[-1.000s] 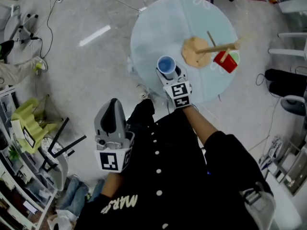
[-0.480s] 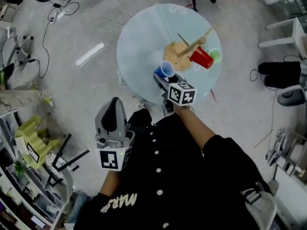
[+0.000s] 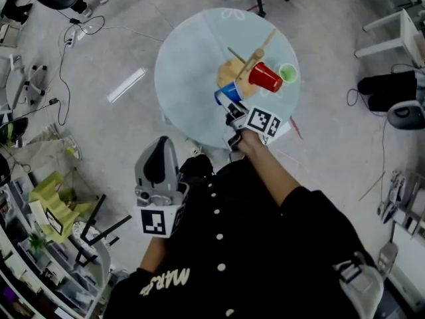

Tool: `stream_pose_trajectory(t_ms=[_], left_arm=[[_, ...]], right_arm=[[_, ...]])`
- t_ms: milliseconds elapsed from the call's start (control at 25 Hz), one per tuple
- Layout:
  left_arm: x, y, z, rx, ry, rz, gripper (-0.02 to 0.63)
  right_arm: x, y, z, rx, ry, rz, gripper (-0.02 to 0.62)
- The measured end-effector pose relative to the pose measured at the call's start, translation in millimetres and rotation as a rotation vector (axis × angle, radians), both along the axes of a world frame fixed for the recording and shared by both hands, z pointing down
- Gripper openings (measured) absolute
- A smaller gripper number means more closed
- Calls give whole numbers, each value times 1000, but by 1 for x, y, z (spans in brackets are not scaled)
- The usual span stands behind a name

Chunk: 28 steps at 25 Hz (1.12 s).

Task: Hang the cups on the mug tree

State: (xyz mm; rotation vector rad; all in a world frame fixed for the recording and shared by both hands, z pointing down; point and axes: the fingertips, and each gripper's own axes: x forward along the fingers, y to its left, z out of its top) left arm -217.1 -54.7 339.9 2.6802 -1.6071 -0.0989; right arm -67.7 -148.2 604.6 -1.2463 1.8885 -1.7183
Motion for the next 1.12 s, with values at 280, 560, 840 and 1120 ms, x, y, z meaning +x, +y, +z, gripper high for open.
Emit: stream_pose_trajectory(t_ms=[280,560,840,1120], left_arm=[[17,-5,-3,0,-9,26,-5],[21,-7,-5,1,-17,37,-5],[27,-13,-1,-8,-17,49,-5],[30,-16,1,-13,-18,55,-5]], right_arm=[[41,-2,0,-56,-41,139,267],[50,-18,-10,26,-34,186,261],[63,-20,-11,55,16,192,258],[66,-20,-13,108,102,154,276]])
